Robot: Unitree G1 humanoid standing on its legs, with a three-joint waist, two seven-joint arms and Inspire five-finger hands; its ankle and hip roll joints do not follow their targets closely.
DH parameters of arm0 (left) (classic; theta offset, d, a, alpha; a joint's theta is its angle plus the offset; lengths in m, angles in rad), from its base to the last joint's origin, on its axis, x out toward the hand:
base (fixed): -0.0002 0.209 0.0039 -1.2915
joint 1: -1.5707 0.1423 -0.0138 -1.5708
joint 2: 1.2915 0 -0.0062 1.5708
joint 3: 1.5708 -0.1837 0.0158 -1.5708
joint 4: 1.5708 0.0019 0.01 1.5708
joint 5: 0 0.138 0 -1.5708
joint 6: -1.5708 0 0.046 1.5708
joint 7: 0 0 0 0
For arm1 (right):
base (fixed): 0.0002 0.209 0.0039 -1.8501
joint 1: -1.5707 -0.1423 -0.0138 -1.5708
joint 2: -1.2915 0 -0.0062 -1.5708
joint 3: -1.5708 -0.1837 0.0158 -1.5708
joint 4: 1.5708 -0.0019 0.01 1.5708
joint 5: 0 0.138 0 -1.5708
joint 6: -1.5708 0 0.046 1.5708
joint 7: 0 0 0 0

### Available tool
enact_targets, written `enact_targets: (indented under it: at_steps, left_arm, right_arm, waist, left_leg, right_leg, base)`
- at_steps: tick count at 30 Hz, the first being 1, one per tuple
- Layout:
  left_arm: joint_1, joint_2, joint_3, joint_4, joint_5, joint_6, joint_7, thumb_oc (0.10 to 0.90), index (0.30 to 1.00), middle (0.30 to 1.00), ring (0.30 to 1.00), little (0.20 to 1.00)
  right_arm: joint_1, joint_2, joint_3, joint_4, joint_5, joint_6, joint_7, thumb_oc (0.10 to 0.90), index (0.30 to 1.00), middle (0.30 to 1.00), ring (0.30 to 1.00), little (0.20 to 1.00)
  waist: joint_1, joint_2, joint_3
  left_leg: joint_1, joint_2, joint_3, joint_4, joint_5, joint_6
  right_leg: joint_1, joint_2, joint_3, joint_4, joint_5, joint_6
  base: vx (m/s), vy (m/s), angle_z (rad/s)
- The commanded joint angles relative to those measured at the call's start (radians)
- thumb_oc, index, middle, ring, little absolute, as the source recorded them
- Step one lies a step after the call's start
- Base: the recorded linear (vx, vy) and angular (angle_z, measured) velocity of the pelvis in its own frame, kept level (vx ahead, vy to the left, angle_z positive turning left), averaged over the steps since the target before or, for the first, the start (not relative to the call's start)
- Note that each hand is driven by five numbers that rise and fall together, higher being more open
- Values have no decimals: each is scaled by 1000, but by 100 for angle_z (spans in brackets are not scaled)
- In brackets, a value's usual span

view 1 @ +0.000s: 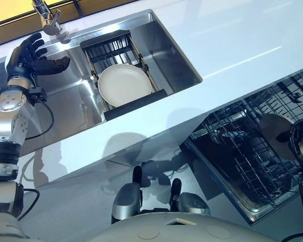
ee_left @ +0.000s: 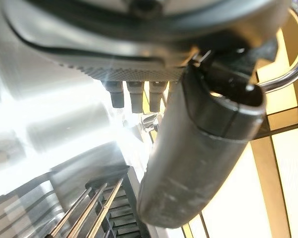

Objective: Pick up plates and place into dishwasher.

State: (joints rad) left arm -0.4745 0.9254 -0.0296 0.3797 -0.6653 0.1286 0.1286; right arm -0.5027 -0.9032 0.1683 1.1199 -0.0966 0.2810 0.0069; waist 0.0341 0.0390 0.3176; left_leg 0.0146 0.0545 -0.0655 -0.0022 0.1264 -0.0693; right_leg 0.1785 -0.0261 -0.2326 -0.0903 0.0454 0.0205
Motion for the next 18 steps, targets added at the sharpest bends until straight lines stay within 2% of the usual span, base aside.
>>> enact_targets:
  at_steps: [1,7,18]
  left_arm:
    - [-91,96,44,-64,38,-69,12,800,900,900,900,900]
    - [-55,81,59,-86,39,-63,8,800,900,900,900,900]
    - [27,24,97,-119,77,-65,13,800,900,900,900,900]
  right_arm:
    - [26,-80,11,-83,11,-38,-81,800,900,900,900,900]
    - [40,-70,-1,-154,23,-56,-124,800,900,900,900,900]
    - [91,-51,-38,-411,28,-117,-258,800,900,900,900,900]
  waist:
    - [4,20,-141]
    - [0,13,-152]
    - [-35,-1,-186]
  left_leg:
    - [-79,26,56,66,-60,-54]
    - [-64,20,69,56,-66,-48]
    - [-10,1,120,16,-85,-28]
  right_leg:
    - [-57,48,17,174,-180,-20]
    - [-47,46,28,155,-171,-13]
    - [-38,38,61,107,-139,10]
  base:
    - [-6,24,4]
    - [-11,44,1]
    - [-37,75,-11]
